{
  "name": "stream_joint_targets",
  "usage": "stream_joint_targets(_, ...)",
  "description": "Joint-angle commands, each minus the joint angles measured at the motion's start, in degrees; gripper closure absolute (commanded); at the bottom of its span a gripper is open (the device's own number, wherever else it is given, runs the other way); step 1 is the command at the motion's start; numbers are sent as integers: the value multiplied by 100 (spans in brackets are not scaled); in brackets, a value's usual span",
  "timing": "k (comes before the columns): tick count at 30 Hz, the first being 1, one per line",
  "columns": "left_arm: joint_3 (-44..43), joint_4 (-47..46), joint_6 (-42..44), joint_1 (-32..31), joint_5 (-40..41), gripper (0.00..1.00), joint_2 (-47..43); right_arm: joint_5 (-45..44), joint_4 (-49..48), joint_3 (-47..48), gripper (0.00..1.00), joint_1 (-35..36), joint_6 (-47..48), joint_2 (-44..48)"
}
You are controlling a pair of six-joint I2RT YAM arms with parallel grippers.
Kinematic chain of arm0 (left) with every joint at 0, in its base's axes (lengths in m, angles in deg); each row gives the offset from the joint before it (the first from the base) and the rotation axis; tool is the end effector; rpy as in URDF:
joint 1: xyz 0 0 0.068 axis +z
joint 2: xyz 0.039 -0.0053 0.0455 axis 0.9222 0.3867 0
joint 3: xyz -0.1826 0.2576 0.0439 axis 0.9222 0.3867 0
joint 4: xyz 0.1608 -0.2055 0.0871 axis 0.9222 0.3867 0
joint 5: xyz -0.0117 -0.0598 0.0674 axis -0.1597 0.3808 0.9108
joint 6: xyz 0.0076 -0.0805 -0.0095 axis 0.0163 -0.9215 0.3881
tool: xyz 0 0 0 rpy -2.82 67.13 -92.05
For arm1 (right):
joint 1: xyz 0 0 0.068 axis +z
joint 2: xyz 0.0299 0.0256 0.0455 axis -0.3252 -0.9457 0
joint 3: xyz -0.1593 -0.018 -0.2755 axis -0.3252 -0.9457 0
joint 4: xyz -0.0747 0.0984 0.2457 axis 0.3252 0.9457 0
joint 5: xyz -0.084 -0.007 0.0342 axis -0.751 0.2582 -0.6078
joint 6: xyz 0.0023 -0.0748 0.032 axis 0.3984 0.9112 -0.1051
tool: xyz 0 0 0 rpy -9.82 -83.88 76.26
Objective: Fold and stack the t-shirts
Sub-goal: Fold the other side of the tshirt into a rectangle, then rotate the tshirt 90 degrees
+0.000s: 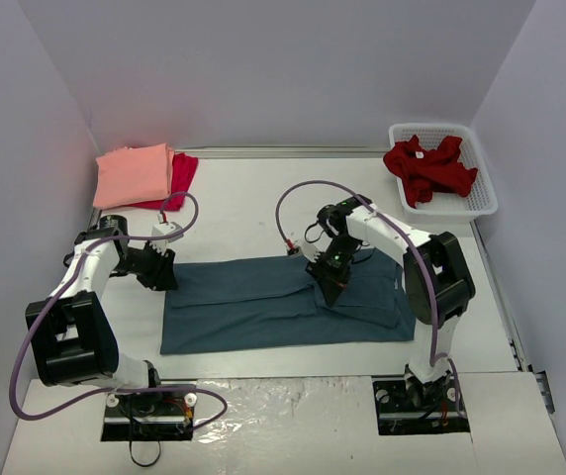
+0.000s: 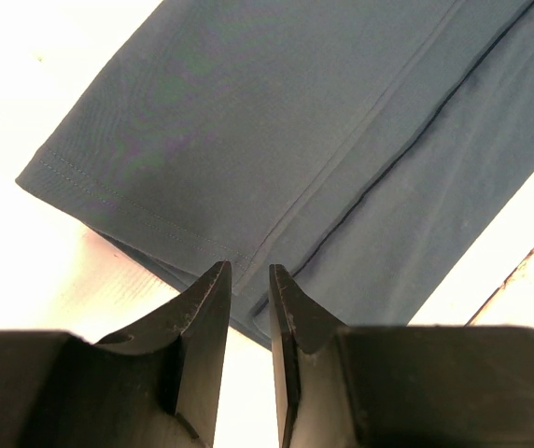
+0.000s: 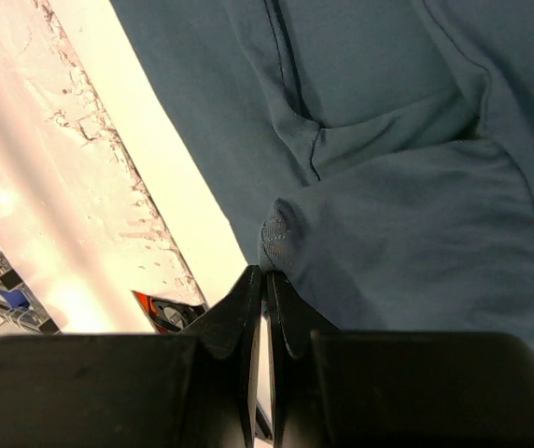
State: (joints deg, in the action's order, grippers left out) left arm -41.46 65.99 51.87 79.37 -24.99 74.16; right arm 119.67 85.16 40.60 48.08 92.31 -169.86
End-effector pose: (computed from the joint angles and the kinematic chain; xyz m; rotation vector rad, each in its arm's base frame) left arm 0.2749 0.0080 0.2400 0.7640 2.3309 -0.7495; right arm 0.3078 0.2202 0.2041 -1.6328 2.3735 0.9616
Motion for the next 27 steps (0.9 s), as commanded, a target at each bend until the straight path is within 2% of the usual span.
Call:
stream_joint_targets(1, 0, 77, 100, 45, -146, 78, -204, -54, 212, -37, 100, 113, -70, -69)
stream_joint_targets(5, -9, 77, 100, 45, -137, 78, -195, -80, 194, -46, 97, 175, -79, -122)
stream_joint_targets(8, -9, 86, 100, 45, -137, 78, -195, -89, 177, -89, 90, 192, -71, -139)
stream_joint_targets(16, 0, 86, 91, 45, -137, 78, -204, -133, 133, -142, 83, 245, -97, -148)
stream_joint_targets(27, -35, 94, 118, 45, -137, 77, -247, -642, 10, -291, 83, 87, -343, 326)
